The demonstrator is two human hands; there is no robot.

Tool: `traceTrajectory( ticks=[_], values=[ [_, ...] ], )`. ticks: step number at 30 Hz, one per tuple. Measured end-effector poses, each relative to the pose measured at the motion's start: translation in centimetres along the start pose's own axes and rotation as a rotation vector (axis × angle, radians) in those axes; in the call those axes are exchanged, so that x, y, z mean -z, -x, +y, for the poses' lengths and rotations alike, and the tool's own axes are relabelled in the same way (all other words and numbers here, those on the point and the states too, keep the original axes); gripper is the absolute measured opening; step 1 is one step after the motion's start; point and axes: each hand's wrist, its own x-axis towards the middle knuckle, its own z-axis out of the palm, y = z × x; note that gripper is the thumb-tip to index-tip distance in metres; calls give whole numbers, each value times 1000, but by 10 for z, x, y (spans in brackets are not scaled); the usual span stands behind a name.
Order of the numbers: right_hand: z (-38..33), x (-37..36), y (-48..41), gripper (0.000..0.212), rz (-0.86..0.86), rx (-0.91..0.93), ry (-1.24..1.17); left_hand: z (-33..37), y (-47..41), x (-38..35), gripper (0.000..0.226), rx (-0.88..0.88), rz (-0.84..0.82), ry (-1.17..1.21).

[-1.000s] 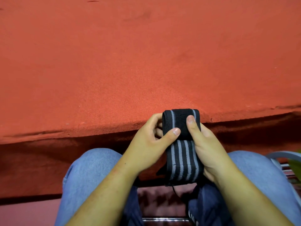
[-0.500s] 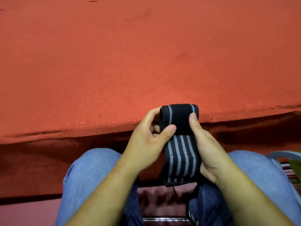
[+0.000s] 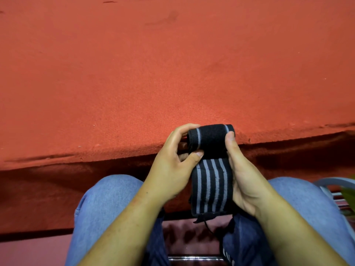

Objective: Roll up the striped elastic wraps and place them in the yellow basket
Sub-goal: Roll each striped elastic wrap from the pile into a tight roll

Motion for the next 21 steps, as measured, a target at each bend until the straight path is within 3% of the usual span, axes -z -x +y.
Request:
traceTrajectory(
  ticks=[13, 18, 21],
  values=[
    [-4, -6, 2, 64, 40, 54, -22, 2, 0, -1, 47, -32, 57, -80],
    [-4, -7, 3, 48, 36, 65, -47, 4, 2, 1, 49, -25, 47, -88],
    [-3, -6, 2, 49, 50, 68, -44, 5, 2, 1, 55, -10, 6, -83]
  ],
)
